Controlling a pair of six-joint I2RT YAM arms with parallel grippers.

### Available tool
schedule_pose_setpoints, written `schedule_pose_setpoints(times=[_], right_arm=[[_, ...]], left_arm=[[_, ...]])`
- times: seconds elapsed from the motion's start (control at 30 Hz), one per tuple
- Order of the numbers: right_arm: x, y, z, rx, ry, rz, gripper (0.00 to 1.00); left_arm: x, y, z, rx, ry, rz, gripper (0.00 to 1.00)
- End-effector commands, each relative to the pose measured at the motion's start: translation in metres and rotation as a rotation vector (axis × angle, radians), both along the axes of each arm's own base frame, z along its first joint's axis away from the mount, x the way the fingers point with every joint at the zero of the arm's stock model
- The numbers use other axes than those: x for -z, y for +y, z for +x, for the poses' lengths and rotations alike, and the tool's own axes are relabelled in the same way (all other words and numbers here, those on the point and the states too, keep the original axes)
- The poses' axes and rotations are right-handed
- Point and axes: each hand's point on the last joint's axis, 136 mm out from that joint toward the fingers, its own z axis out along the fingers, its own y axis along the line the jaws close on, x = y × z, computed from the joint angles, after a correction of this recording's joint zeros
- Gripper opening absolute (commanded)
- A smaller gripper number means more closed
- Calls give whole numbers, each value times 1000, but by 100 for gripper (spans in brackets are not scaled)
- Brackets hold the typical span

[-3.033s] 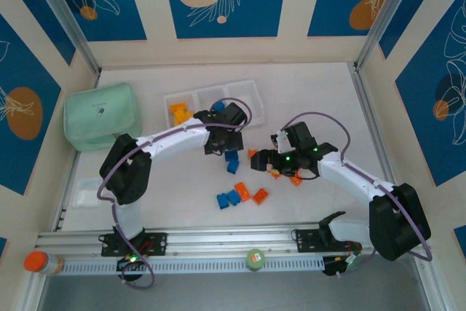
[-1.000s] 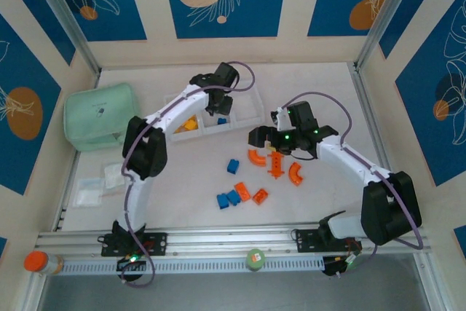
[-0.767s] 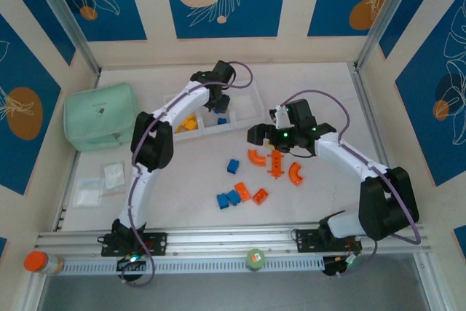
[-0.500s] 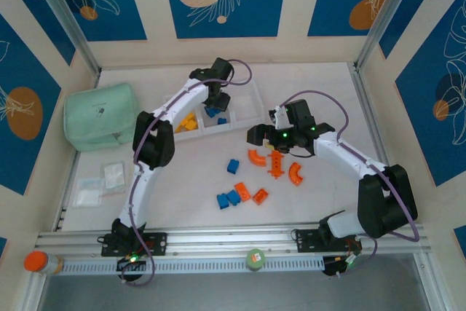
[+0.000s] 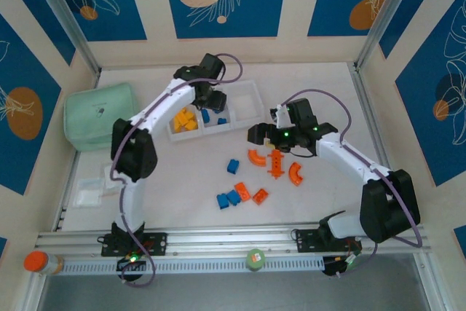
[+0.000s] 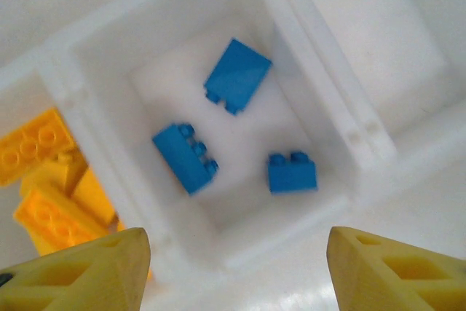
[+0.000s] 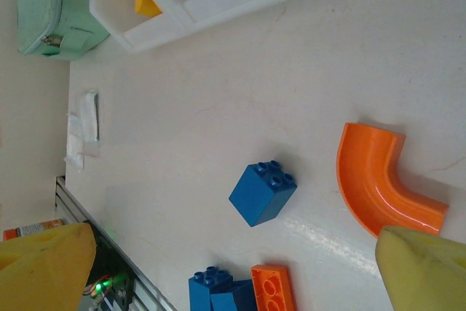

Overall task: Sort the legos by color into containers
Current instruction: Pick up the lego from the center of the table.

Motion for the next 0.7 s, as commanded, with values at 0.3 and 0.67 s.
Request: schedule_pose_setpoints(times=[0.3, 0.67], right_arm=[[7, -4, -38, -47, 81, 1, 99], [42, -16, -67, -45, 137, -12, 99]], left_arm=[[18, -42, -121, -84, 130, -246, 67], [75, -65, -169, -77, 187, -153, 72]])
